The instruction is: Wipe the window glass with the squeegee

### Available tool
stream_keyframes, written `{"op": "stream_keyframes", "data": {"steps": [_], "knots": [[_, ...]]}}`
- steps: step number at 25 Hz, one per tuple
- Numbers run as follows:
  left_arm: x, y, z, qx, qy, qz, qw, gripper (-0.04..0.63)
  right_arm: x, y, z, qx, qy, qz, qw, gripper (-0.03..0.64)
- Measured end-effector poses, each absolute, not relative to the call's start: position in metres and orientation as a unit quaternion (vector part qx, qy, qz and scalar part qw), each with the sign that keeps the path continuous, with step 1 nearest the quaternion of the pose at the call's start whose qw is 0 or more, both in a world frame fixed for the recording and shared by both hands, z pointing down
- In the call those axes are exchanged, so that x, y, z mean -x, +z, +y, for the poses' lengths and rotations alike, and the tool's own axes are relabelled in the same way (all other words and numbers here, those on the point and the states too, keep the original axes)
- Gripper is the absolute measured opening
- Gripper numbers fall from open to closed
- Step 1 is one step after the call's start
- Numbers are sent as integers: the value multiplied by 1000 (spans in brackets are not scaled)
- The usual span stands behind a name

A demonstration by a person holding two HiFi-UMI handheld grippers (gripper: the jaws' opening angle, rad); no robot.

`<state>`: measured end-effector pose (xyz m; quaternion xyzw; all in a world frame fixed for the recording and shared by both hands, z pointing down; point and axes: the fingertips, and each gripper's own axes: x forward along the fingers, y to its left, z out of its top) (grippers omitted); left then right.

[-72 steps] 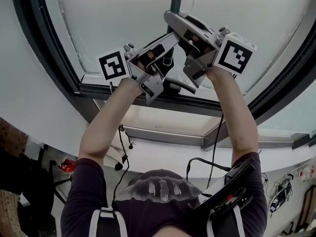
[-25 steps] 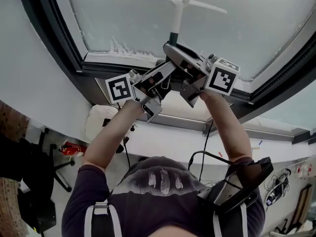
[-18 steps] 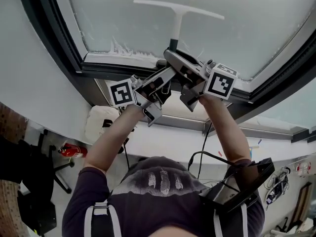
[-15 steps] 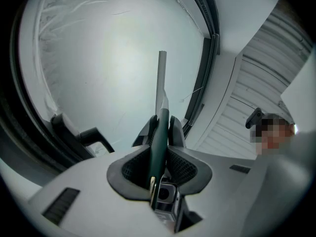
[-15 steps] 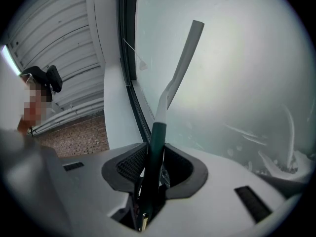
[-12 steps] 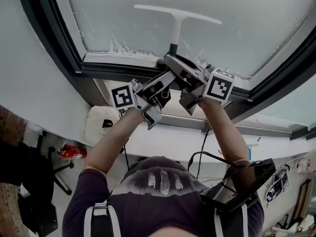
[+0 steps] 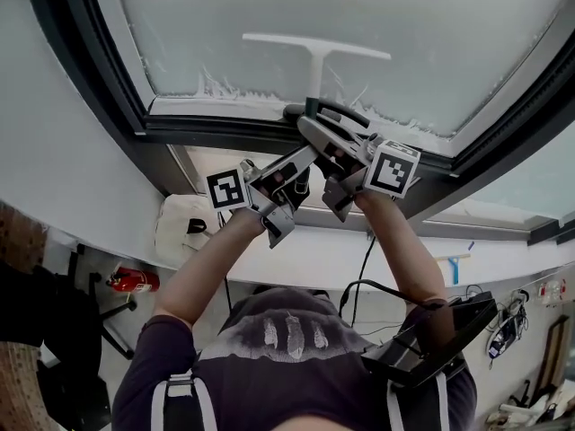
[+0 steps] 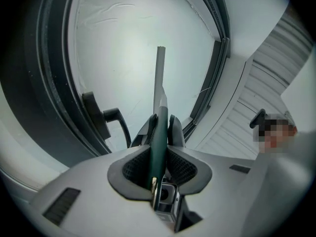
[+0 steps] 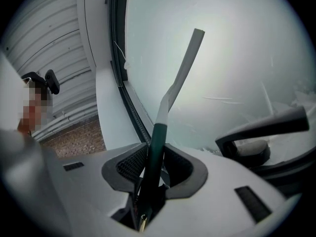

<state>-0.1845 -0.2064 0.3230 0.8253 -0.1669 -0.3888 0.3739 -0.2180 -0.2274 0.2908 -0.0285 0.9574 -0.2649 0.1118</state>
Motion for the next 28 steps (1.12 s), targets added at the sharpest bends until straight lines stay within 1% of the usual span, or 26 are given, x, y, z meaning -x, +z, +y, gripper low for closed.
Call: {"op": "stream_keyframes", "data": {"steps": [5,8,11,13,16,19,21,23,26,28], "knots": [[183,329,-210,-819,-389,-178,382,97,219,297,-231,15,-291,950,114,110],[183,339,-211,-822,-384,-196,372,97,220,307,-231,-3,-287,952,103,110],[175,339,-201,-829,-380,-219,346,97,211,304,-217,-28,-265,959,96,110],[167,334,-188,-838,-376,-240,314,97,200,294,-200,-47,-252,961,100,110],[157,322,-172,-840,-406,-244,265,94,186,279,-183,-81,-248,959,115,110],[157,320,-173,-835,-410,-266,254,94,187,276,-182,-100,-241,958,117,110],[164,316,-173,-826,-423,-272,253,94,194,273,-184,-117,-255,952,120,110],[178,307,-168,-815,-456,-264,242,95,205,267,-181,-133,-258,949,124,110],[203,302,-163,-815,-458,-286,211,91,229,257,-169,-143,-220,958,119,110],[224,294,-161,-817,-455,-292,202,90,249,246,-164,-139,-196,964,117,110]]}}
